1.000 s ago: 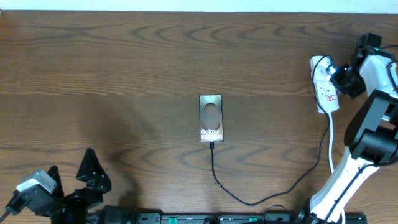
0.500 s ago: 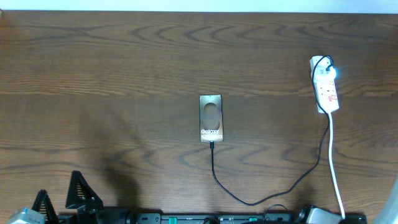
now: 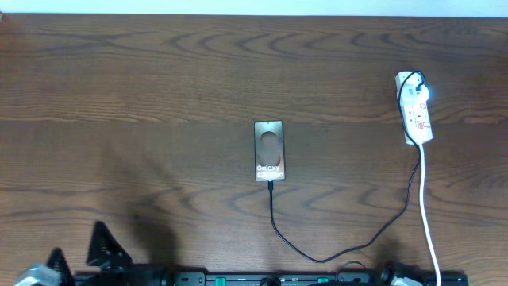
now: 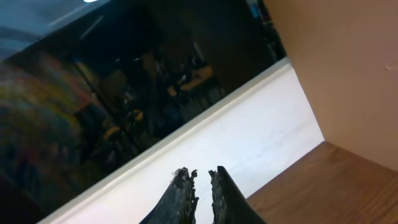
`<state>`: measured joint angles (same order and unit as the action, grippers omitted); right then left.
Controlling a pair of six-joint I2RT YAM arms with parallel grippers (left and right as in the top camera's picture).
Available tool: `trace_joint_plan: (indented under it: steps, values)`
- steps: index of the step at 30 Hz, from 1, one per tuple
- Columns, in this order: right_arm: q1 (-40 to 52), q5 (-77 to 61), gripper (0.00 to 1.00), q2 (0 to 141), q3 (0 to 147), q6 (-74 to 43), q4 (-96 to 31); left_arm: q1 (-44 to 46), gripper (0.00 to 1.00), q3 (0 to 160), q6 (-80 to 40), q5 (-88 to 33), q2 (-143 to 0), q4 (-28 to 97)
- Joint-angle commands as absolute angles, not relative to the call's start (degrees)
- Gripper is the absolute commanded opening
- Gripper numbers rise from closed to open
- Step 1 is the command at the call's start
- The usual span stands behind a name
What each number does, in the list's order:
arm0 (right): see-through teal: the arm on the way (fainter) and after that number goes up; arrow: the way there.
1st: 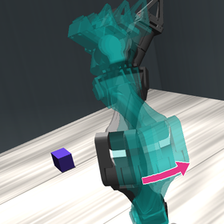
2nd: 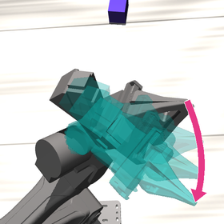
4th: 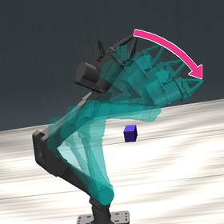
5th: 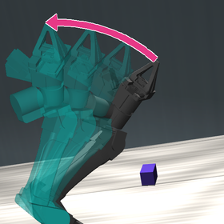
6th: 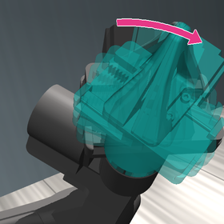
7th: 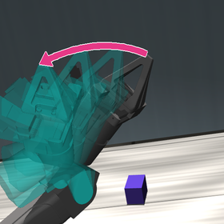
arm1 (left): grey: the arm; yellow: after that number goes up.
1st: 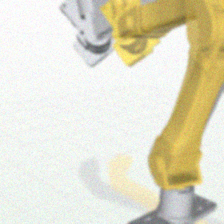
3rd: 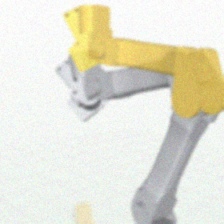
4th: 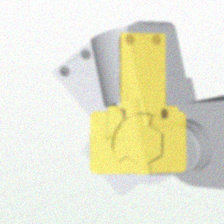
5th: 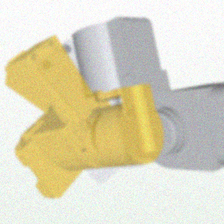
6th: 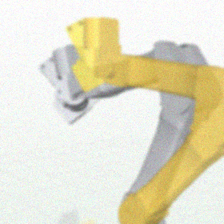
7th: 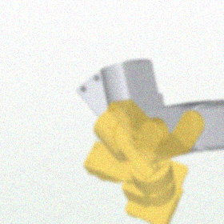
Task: Plug charger to phone and switch on socket
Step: 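Lower the right gripper tip onto the power strip's switch button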
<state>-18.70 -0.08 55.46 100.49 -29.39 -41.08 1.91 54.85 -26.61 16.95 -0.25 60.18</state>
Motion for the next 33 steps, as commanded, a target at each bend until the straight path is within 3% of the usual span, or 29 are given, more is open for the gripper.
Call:
trace_joint_plan:
  steps: [1, 11, 17, 33]
  values:
    - [-16.4, -0.6, 0.10, 53.5, 100.1, -26.9, -42.6, 1.7, 0.98, 52.9, -28.4, 18.7, -0.2, 53.0]
    - [-11.4, -0.6, 0.11, 49.1, 97.1, -29.1, -42.2, 1.7, 0.98, 32.7, -29.7, 10.3, -0.3, 34.6]
    - [-11.4, -0.6, 0.09, 46.7, 94.5, -29.1, -40.7, 1.7, 0.98, 31.1, -29.6, 8.0, -0.3, 25.8]
    - [-11.4, -0.4, 0.11, 46.1, 82.4, -29.1, -30.2, 1.7, 0.98, 31.1, -29.6, 8.0, -0.3, 24.7]
